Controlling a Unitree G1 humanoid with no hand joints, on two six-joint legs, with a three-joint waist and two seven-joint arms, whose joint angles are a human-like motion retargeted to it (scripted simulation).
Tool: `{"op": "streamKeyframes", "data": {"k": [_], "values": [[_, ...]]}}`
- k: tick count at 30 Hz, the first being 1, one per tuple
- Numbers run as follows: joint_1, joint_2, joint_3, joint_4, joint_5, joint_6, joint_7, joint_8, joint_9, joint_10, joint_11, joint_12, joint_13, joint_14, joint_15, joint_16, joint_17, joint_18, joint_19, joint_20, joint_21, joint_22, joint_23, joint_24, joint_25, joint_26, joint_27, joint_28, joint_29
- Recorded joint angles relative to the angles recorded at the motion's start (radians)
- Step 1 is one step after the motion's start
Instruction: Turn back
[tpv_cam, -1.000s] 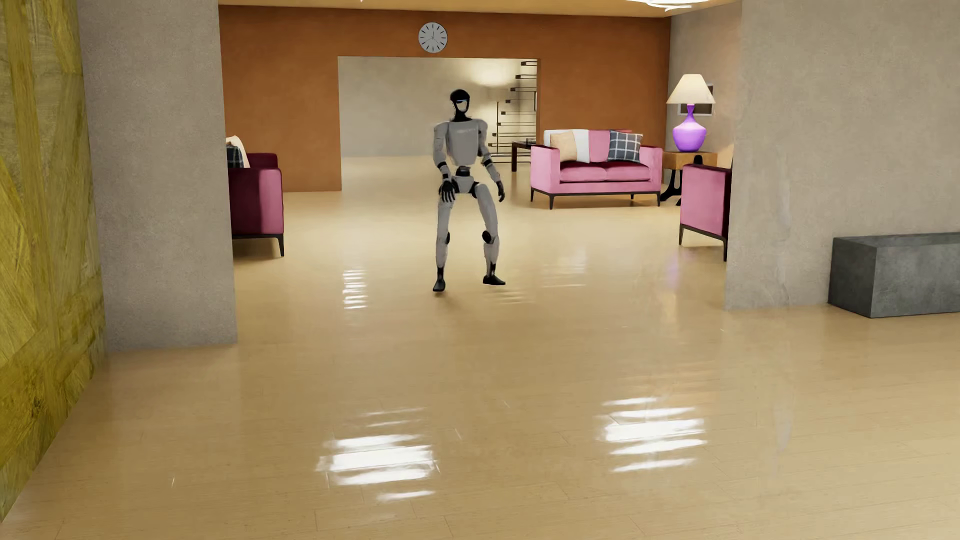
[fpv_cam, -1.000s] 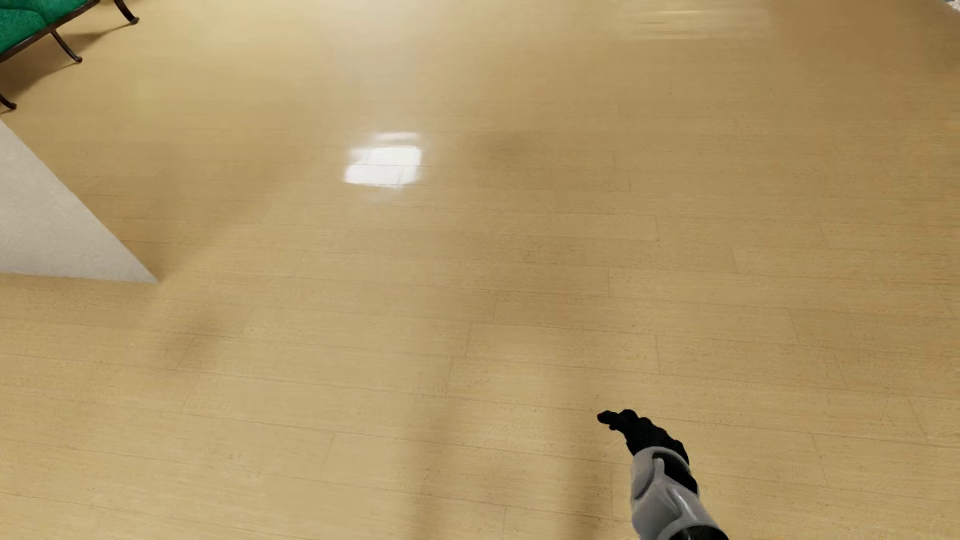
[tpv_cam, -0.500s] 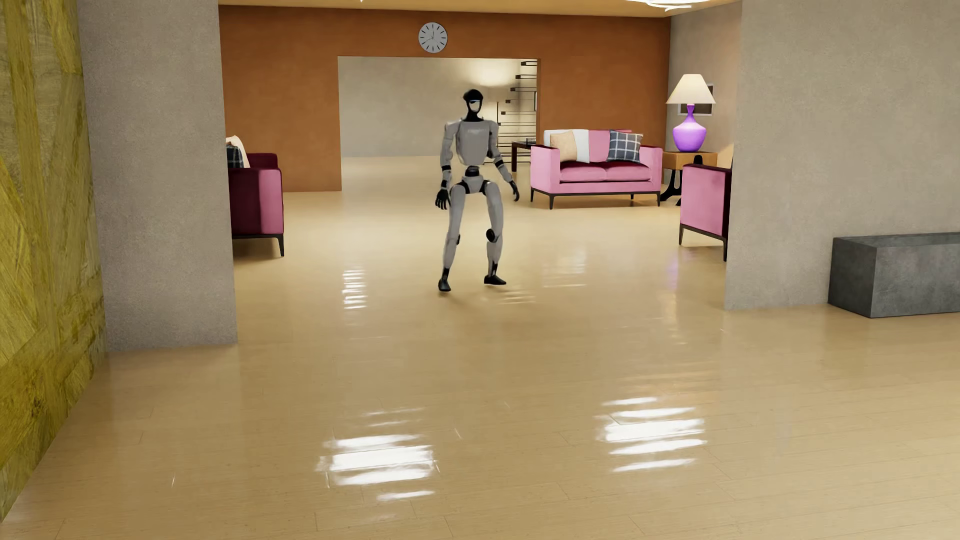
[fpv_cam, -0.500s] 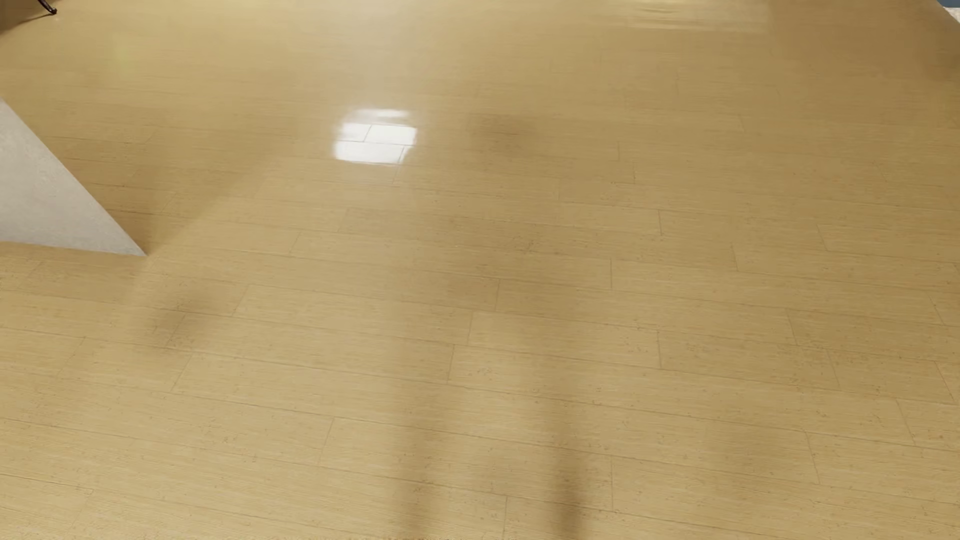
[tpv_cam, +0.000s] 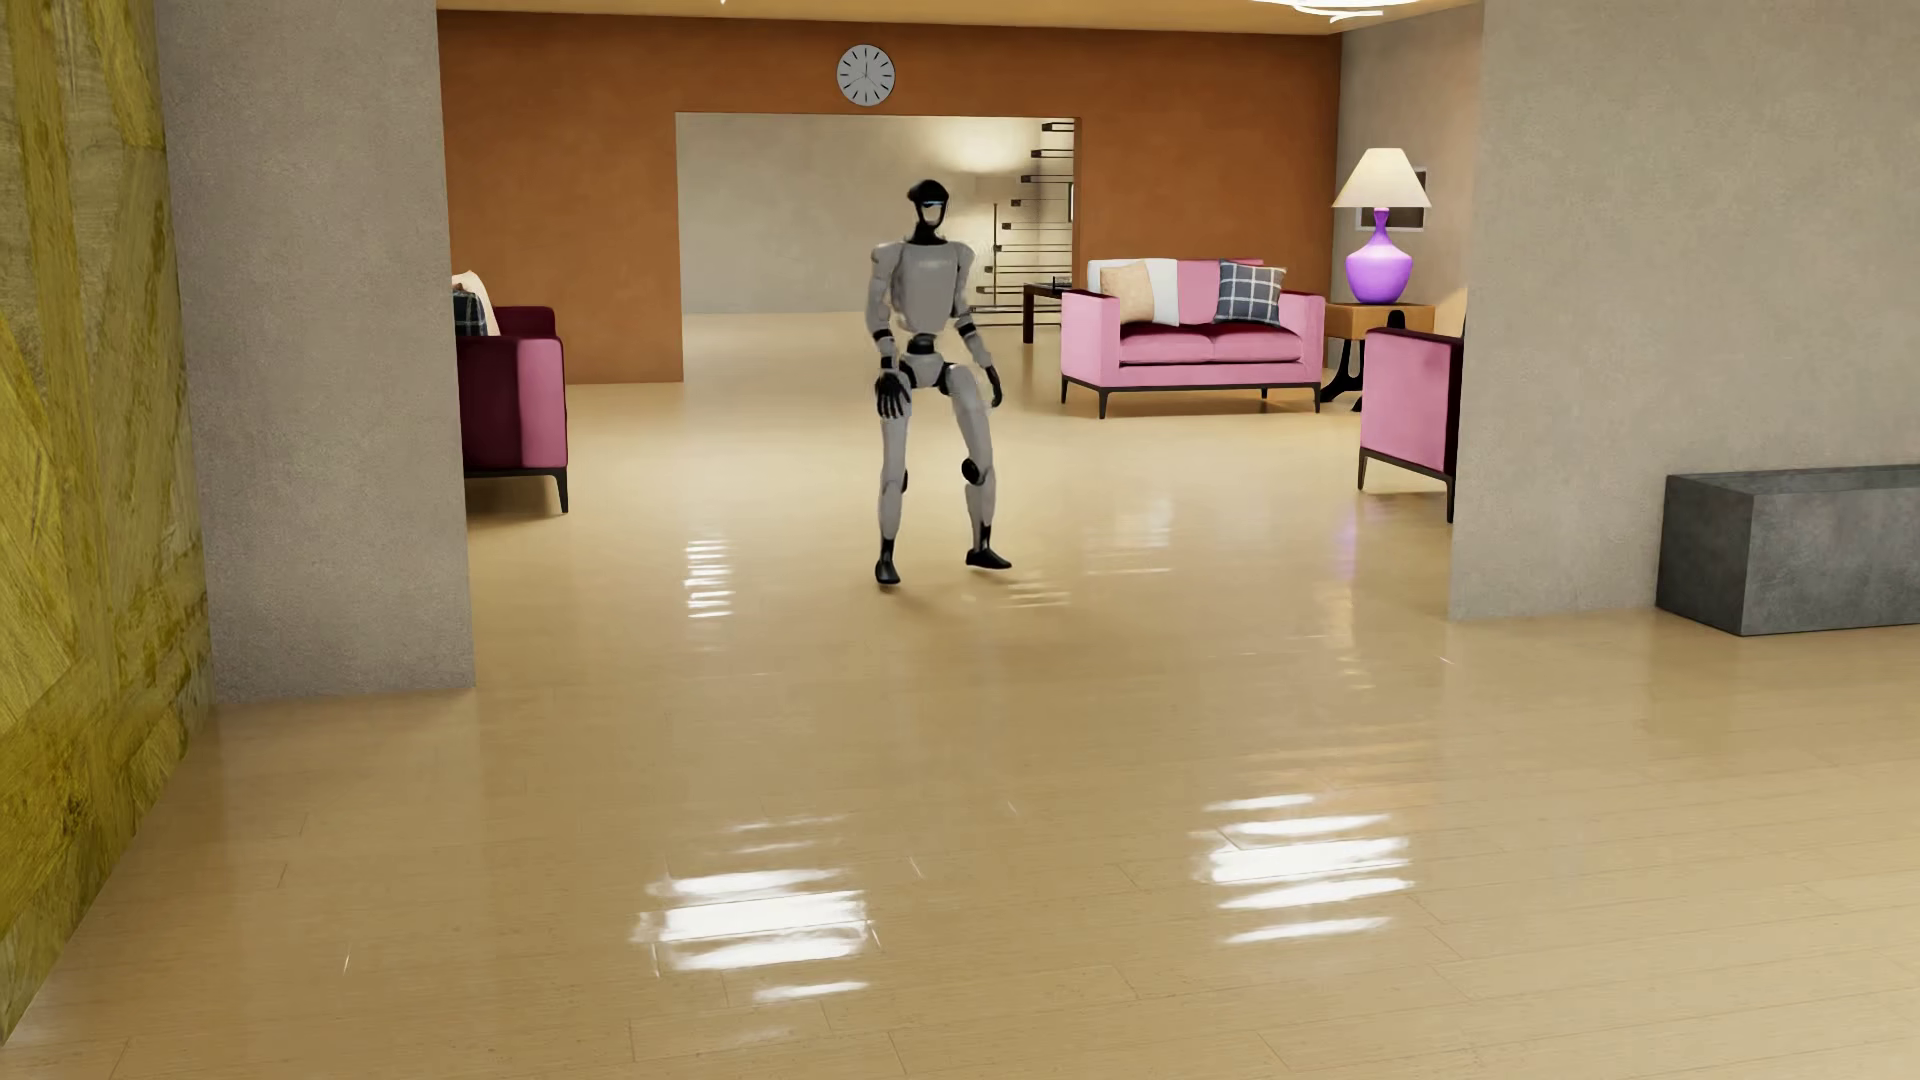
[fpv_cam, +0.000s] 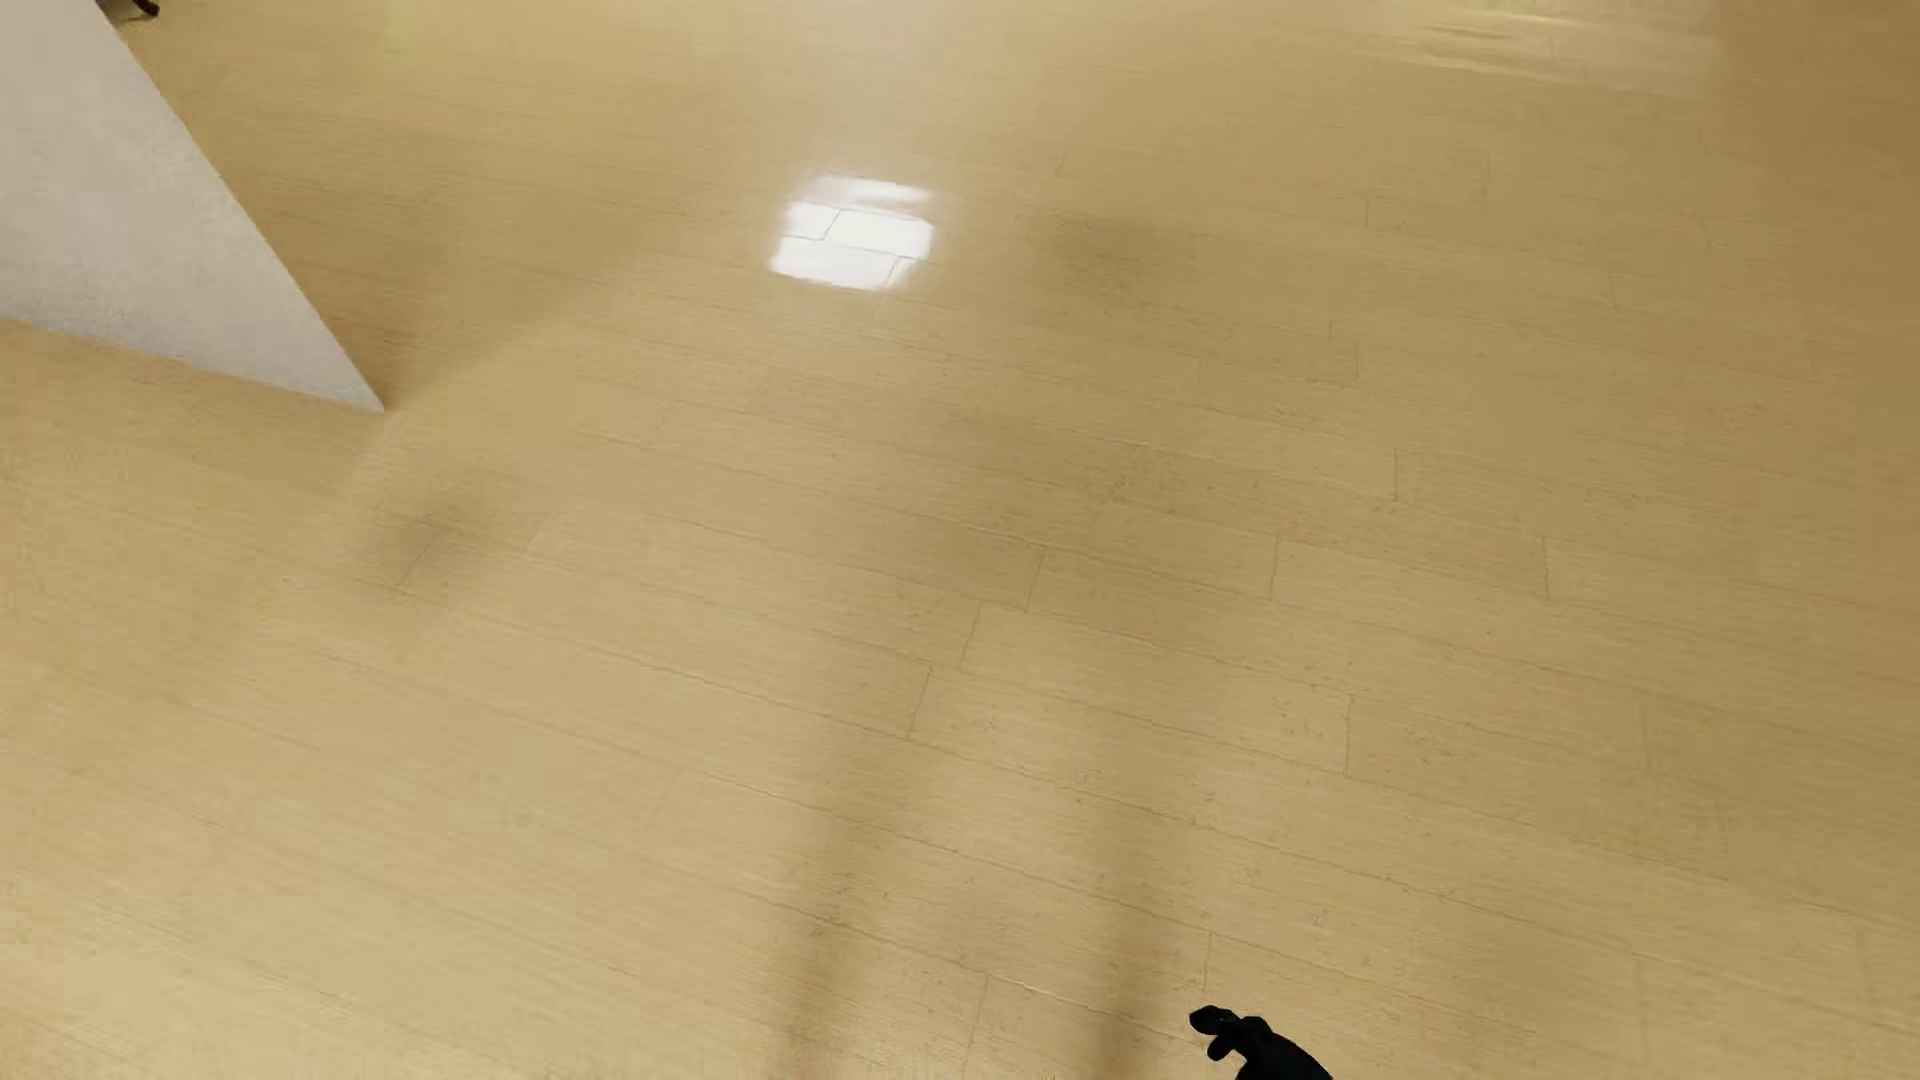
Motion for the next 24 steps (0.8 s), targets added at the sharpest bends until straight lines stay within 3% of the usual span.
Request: {"op": "streamKeyframes", "data": {"k": [3,4,6,9,11,13,16,17,18,20,22,24], "values": [[-0.09,0.018,0.008,-0.045,-0.04,0.03,-0.148,-0.171,0.021,-0.004,0.017,-0.01,-0.009,0.066,-0.016,0.026,-0.041,-0.017,-0.03,-0.055,-0.004,-0.123,-0.024,-0.024,0.011,-0.072,-0.005,0.043,0.005],[-0.099,0.02,0.008,-0.059,-0.059,0.04,-0.156,-0.226,0.026,-0.059,0.013,-0.006,-0.023,0.094,-0.011,0.031,-0.066,-0.011,-0.039,-0.069,0.011,-0.16,-0.009,-0.035,0.009,-0.091,-0.002,0.047,0.011],[-0.087,0.023,0.001,-0.032,-0.092,0.059,0.013,-0.324,0.027,-0.167,-0.015,0.011,-0.073,0.093,0.017,0.033,-0.118,-0.043,-0.055,-0.082,0.069,-0.201,0.064,-0.041,-0.008,-0.094,0.022,0.043,0.049],[-0.036,0.039,0.002,0.042,-0.119,0.072,0.243,-0.422,0.022,-0.031,-0.086,0.025,-0.162,0.044,0.075,0.047,-0.167,0.064,-0.071,-0.077,0.18,-0.169,0.194,-0.025,-0.061,-0.047,0.07,0.028,0.138],[0.025,0.051,0.002,0.107,-0.121,0.075,0.305,-0.464,0.012,0.126,-0.127,0.034,-0.2,-0.007,0.109,0.056,-0.174,0.081,-0.079,-0.048,0.23,-0.113,0.22,-0.018,-0.094,-0.004,0.072,0.013,0.146],[0.105,0.052,-0.005,0.173,-0.135,0.08,0.358,-0.505,-0.002,0.227,-0.139,0.034,-0.192,-0.048,0.134,0.052,-0.169,0.146,-0.085,-0.008,0.193,-0.039,0.173,-0.03,-0.064,0.037,0.054,0.01,0.086],[0.291,0.061,-0.03,0.307,-0.178,0.097,0.653,-0.603,-0.028,0.194,-0.14,0.013,-0.099,-0.04,0.174,0.051,-0.148,0.277,-0.087,-0.004,0.059,0.073,0.04,-0.008,0.042,0.076,-0.01,-0.039,-0.02],[0.35,0.072,-0.037,0.325,-0.198,0.103,0.762,-0.647,-0.036,0.136,-0.147,0.004,-0.06,0.069,0.194,0.053,-0.141,0.253,-0.084,-0.015,0.022,0.092,0.003,0.007,0.065,0.073,-0.025,-0.068,-0.041],[0.377,0.083,-0.039,0.312,-0.221,0.11,0.809,-0.691,-0.041,0.067,-0.151,-0.007,-0.022,0.077,0.216,0.058,-0.131,0.081,-0.081,-0.032,-0.013,0.098,-0.024,0.025,0.081,0.059,-0.032,-0.097,-0.059],[0.347,0.108,-0.029,0.246,-0.285,0.122,0.752,-0.787,-0.043,-0.02,-0.149,-0.03,0.042,-0.082,0.267,0.065,-0.108,-0.009,-0.071,-0.051,-0.069,0.069,-0.032,0.041,0.096,0.025,-0.011,-0.121,-0.069],[0.294,0.153,-0.012,0.142,-0.391,0.113,0.653,-0.861,-0.038,-0.028,-0.166,-0.043,0.081,-0.121,0.321,0.046,-0.103,0.004,-0.056,-0.068,-0.076,0.02,0.031,0.032,0.081,-0.014,0.03,-0.074,-0.044],[0.25,0.16,0.005,0.024,-0.496,0.086,0.567,-0.82,-0.032,-0.014,-0.171,-0.046,0.098,-0.15,0.246,0.041,-0.093,0.056,-0.069,-0.068,0.015,-0.021,0.139,0.014,0.019,-0.04,0.065,-0.009,0.064]]}}
